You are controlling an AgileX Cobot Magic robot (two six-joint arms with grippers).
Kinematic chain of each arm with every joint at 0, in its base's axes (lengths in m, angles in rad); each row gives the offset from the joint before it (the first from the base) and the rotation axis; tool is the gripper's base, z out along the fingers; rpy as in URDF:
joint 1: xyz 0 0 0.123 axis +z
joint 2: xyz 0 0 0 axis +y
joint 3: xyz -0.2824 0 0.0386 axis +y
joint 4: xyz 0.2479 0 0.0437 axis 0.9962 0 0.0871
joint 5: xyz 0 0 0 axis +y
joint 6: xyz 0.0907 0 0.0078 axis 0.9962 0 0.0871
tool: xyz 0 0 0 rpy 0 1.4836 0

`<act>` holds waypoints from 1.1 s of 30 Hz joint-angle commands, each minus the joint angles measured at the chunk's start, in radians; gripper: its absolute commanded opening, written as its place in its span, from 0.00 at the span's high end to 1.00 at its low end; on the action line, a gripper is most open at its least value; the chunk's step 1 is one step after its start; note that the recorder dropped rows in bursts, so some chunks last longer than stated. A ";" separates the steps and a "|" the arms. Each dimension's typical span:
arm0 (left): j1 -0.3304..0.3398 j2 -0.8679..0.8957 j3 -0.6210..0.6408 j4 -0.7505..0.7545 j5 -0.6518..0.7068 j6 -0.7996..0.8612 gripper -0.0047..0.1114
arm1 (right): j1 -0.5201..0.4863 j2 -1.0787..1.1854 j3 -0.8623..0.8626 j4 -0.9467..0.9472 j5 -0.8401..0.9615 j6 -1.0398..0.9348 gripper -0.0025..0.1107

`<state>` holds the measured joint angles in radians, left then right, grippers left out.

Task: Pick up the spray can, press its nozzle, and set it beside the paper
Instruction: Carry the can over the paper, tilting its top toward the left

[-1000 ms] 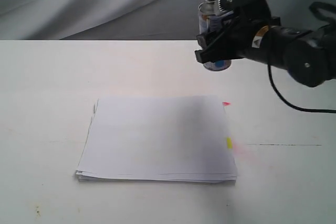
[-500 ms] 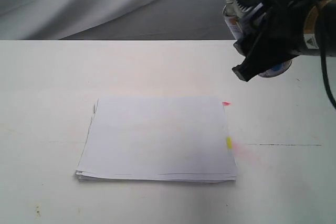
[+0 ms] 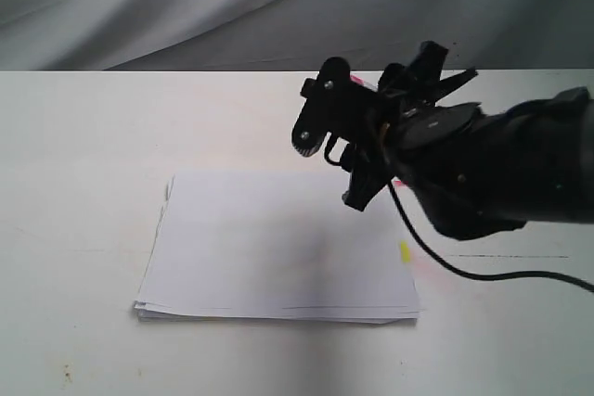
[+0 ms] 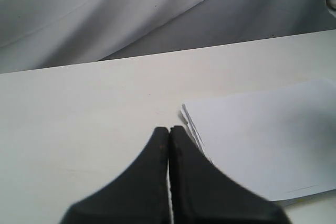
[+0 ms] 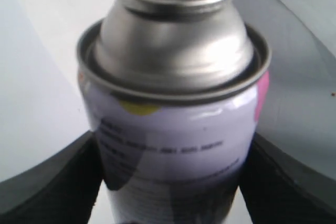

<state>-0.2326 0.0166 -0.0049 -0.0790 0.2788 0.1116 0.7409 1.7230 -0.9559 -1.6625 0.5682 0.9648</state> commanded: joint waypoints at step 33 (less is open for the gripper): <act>0.002 -0.005 0.005 -0.001 -0.012 -0.004 0.96 | 0.108 0.134 0.000 -0.082 0.246 0.083 0.98</act>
<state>-0.2326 0.0166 -0.0049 -0.0790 0.2788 0.1116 0.8472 1.8679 -0.9559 -1.7079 0.7732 1.0454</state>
